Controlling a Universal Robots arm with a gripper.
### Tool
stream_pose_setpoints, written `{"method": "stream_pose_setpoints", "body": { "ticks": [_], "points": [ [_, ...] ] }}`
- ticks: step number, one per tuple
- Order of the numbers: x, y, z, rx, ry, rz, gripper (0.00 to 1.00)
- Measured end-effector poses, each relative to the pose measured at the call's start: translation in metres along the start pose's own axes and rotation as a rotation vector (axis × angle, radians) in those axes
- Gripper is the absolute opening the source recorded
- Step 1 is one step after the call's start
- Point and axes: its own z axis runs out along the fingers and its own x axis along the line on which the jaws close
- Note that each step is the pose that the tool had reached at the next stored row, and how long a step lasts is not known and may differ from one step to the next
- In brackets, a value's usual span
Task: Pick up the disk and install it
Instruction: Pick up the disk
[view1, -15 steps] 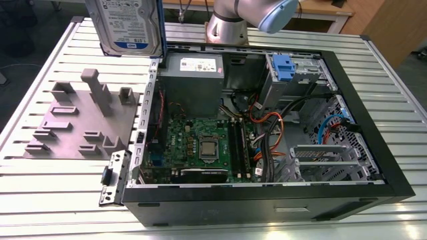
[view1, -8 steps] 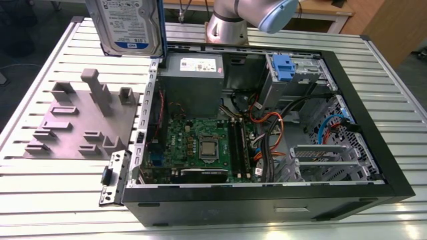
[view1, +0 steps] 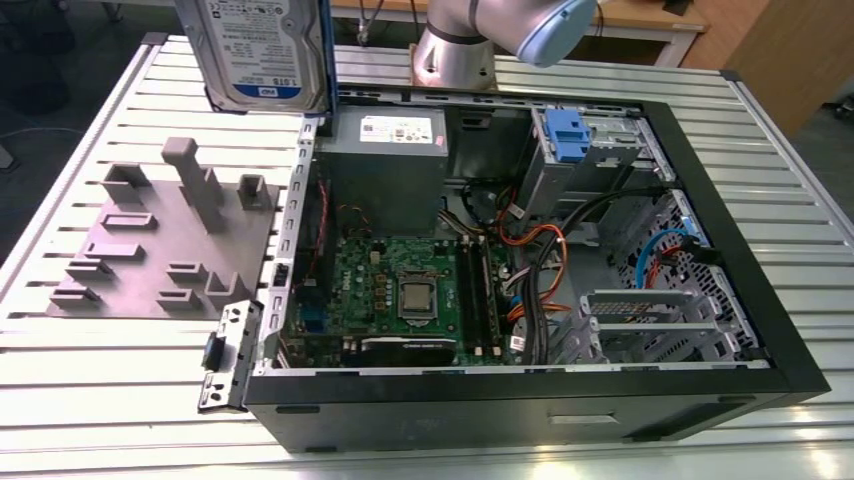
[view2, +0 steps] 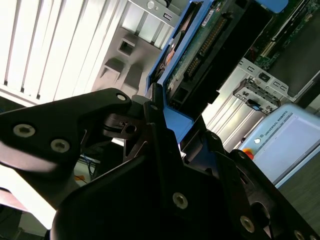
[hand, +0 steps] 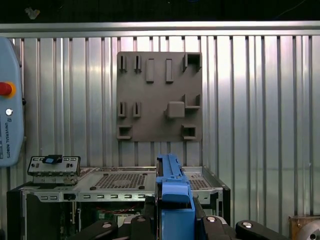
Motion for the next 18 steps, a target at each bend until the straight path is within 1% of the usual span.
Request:
{"method": "stream_pose_setpoints", "body": {
  "ticks": [13, 15, 18],
  "points": [
    [0.0009, -0.0011, 0.0, 0.0, -0.0001, 0.0, 0.36],
    [0.0025, -0.001, 0.0, 0.0, -0.0001, 0.0, 0.36],
    [0.0066, -0.0011, 0.0, 0.0, 0.0, 0.0, 0.36]
  ]
}}
